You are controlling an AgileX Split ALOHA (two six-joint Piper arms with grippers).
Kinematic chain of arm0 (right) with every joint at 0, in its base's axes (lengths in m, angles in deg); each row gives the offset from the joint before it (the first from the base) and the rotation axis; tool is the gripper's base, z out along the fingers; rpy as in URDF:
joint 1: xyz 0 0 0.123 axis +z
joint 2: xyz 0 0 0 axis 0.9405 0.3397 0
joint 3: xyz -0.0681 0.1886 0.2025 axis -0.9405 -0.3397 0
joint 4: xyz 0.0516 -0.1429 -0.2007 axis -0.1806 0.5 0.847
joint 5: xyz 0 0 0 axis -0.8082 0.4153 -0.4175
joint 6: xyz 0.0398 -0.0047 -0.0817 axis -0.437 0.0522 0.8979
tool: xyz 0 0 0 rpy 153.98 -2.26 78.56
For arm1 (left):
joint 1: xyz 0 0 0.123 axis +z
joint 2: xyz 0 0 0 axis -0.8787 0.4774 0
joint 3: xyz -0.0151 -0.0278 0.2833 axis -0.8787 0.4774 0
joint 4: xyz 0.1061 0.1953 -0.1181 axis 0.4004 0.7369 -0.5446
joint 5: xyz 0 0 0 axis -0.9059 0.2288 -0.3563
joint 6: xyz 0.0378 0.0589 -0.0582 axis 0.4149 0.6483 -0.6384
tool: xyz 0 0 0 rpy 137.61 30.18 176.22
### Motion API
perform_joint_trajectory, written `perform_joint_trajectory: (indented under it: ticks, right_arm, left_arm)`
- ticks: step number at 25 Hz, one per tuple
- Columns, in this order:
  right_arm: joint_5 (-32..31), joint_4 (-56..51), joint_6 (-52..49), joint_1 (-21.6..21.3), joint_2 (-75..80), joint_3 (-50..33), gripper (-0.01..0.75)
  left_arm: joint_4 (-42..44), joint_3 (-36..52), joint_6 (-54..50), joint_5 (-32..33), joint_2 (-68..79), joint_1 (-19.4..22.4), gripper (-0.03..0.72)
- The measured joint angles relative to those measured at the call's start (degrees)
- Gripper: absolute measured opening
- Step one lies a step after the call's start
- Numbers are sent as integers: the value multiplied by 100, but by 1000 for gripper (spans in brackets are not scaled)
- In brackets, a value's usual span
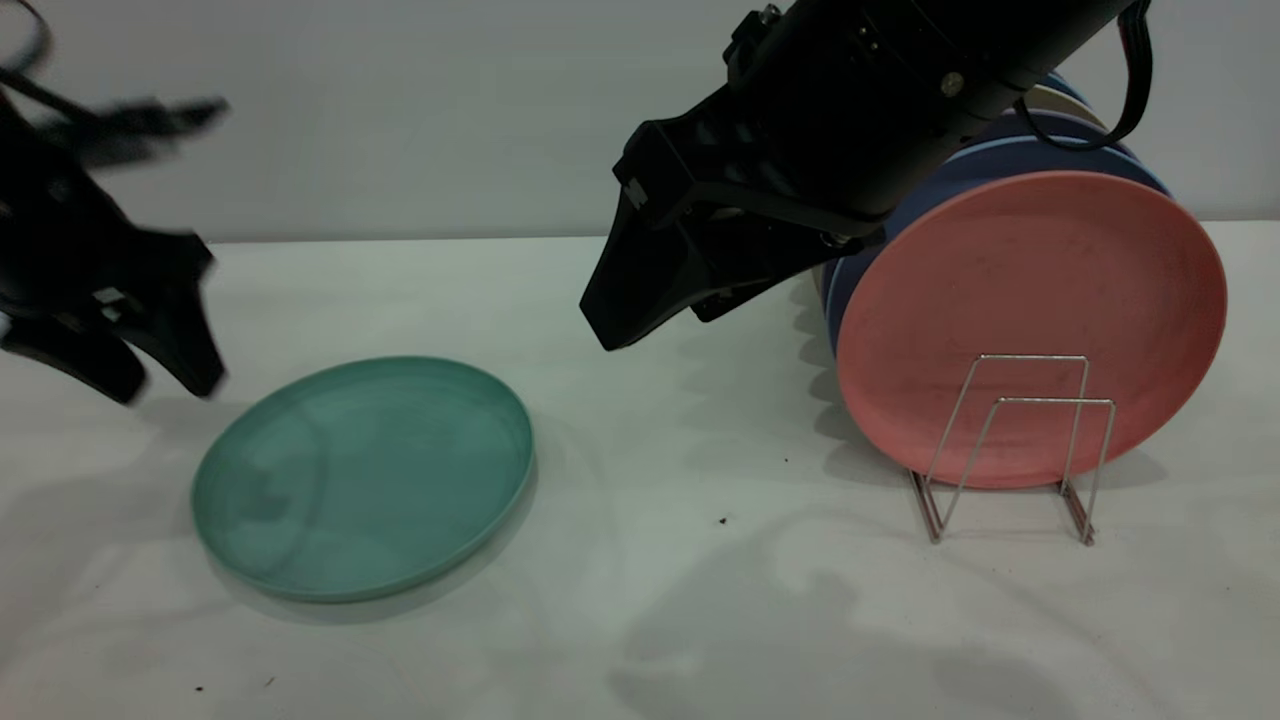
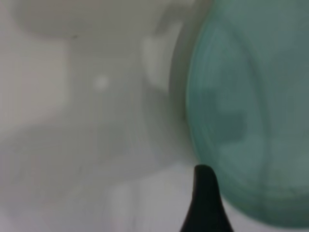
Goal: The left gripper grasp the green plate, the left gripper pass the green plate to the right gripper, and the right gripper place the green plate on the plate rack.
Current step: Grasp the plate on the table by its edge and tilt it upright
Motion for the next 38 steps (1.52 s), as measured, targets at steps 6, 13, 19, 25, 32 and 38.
perform_joint_trajectory:
  ticks: [6, 13, 19, 25, 32, 38]
  right_arm:
    - [26, -30, 0, 0, 7, 0, 556]
    - [164, -31, 0, 0, 107, 0, 556]
    - [312, -48, -65, -77, 242, 6, 556]
    - [647, -135, -54, -390, 1029, 46, 556]
    - [739, -155, 130, -558, 1428, 46, 556]
    - [743, -171, 141, -581, 1457, 51, 556]
  left_arm:
    - [-276, -857, 358, 277, 1127, 102, 566]
    - [-350, -972, 529, 278, 1391, 112, 566]
    - [-581, -972, 563, 249, 1527, 112, 534]
    - [-811, -972, 746, 188, 1527, 78, 502]
    - [-853, -1010, 751, 139, 1638, -21, 490]
    - [-873, -1031, 751, 141, 1701, -38, 288]
